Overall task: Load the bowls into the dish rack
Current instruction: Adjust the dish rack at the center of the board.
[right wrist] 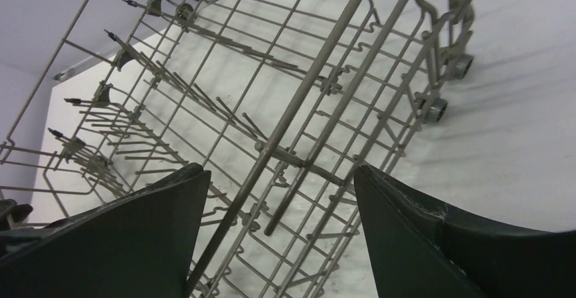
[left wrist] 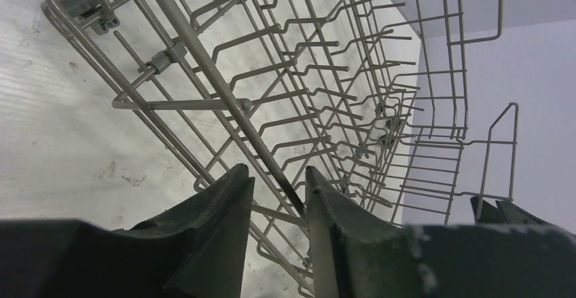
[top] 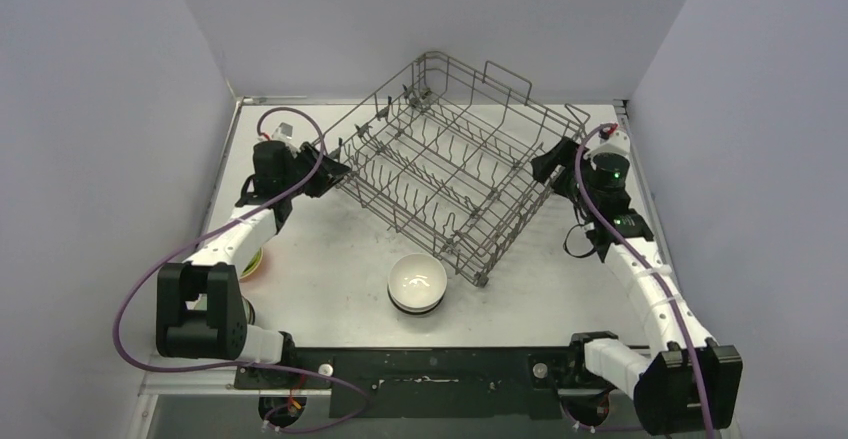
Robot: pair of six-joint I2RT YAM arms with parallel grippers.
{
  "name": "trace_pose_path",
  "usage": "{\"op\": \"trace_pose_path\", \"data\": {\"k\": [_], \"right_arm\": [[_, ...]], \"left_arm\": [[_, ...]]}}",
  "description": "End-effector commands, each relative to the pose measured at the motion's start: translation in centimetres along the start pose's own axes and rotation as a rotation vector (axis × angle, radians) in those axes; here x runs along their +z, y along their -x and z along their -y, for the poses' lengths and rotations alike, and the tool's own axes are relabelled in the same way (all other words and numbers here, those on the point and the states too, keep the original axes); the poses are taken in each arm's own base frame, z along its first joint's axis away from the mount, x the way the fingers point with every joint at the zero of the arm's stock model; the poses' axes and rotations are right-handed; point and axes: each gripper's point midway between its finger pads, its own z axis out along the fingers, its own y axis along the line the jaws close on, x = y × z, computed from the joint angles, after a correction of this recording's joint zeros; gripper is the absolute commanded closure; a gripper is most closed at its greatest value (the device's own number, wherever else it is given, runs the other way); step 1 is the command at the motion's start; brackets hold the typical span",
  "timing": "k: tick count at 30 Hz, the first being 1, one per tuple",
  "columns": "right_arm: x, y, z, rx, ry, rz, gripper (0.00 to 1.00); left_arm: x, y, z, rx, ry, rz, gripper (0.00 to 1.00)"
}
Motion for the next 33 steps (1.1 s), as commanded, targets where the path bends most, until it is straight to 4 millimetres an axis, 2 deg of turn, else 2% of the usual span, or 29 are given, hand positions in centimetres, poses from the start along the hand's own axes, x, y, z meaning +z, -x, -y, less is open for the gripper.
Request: {"op": "trace_pose_path", "data": {"k": [1,5,9,10,11,17,20,26,27,31,33], "right_arm": [[1.7,1.4,-3.0,0.021,0.122,0.004,0.23],[3.2,1.5,-3.9,0.023,0.154,-0.029,0.34],[4.2,3.3,-5.0,0.006,0.187,0.004,0.43],[4.5,3.6,-5.2,0.005,0.193,0.007,0.45],[4.7,3.9,-5.4,0.005,0.198,0.007,0.46],[6.5,5.7,-6.8,-0.004,0.227,0.009,0.67],[7.3,6.4,-7.4,-0.010,0.236,0.003,0.71],[9.6,5.9,-9.4,-0.029,0.295,-0.047,0.75],[10.0,5.3,-9.6,-0.031,0.301,-0.077,0.75],[12.0,4.3,-11.5,-0.050,0.340,-0.127,0.75],[12.9,4.8,-12.9,-0.062,0.375,-0.132,0.75]], "left_arm": [[-0.2,0.4,2.3,0.022,-0.095,0.003,0.71],[-0.1,-0.2,2.4,0.029,-0.122,-0.037,0.85],[-0.3,-0.8,2.6,0.030,-0.145,-0.061,0.99],[-0.4,-1.0,2.6,0.029,-0.148,-0.063,1.00],[-0.6,-1.1,2.6,0.029,-0.154,-0.063,1.00],[-2.0,-2.0,3.4,-0.009,-0.200,-0.047,1.00],[-3.0,-2.5,3.8,-0.031,-0.225,-0.023,1.00],[-5.2,-3.6,3.8,-0.044,-0.232,0.042,1.00],[-5.4,-3.7,3.9,-0.043,-0.234,0.053,1.00],[-5.7,-3.9,3.7,-0.050,-0.230,0.076,1.00],[-5.5,-4.0,3.6,-0.053,-0.229,0.063,1.00]]}}
